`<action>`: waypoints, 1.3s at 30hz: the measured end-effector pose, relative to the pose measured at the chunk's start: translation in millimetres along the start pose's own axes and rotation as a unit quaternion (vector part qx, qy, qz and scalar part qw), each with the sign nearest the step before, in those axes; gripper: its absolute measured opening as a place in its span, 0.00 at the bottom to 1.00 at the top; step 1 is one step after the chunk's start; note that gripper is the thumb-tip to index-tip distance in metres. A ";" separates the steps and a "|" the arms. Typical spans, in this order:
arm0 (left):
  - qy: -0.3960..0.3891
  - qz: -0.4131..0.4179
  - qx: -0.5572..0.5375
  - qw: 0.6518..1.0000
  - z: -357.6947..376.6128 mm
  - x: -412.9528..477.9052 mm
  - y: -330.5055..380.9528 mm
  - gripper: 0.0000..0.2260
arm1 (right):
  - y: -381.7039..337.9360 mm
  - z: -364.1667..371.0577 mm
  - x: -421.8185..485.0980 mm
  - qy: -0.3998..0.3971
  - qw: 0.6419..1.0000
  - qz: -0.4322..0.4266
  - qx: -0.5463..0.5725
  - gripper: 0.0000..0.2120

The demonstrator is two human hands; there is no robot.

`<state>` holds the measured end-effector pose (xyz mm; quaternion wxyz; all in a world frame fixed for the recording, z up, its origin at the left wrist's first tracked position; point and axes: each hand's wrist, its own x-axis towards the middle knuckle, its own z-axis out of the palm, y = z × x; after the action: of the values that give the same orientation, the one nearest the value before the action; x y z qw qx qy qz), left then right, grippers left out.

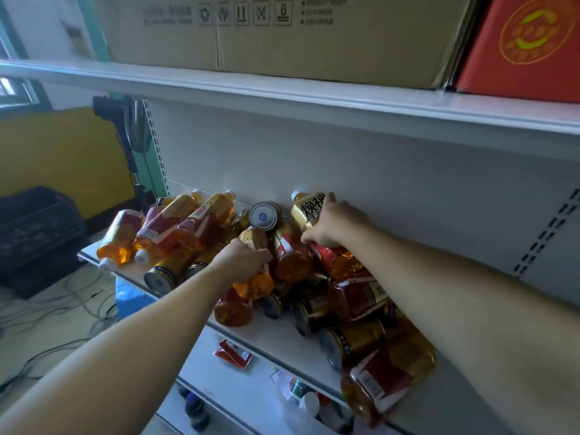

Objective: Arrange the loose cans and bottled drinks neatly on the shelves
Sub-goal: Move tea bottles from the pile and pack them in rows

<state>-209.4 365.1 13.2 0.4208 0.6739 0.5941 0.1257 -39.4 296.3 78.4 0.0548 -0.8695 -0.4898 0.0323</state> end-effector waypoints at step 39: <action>-0.162 0.317 -0.281 0.891 91.9 -159.9 32.5 0.35 | 126.4 14.5 -235.5 0.292 0.778 0.156 0.534 0.31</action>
<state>-167.3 183.7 32.8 0.6205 0.6915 0.2122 0.3031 -55.8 30.9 48.6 0.6451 -0.7330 -0.2117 0.0411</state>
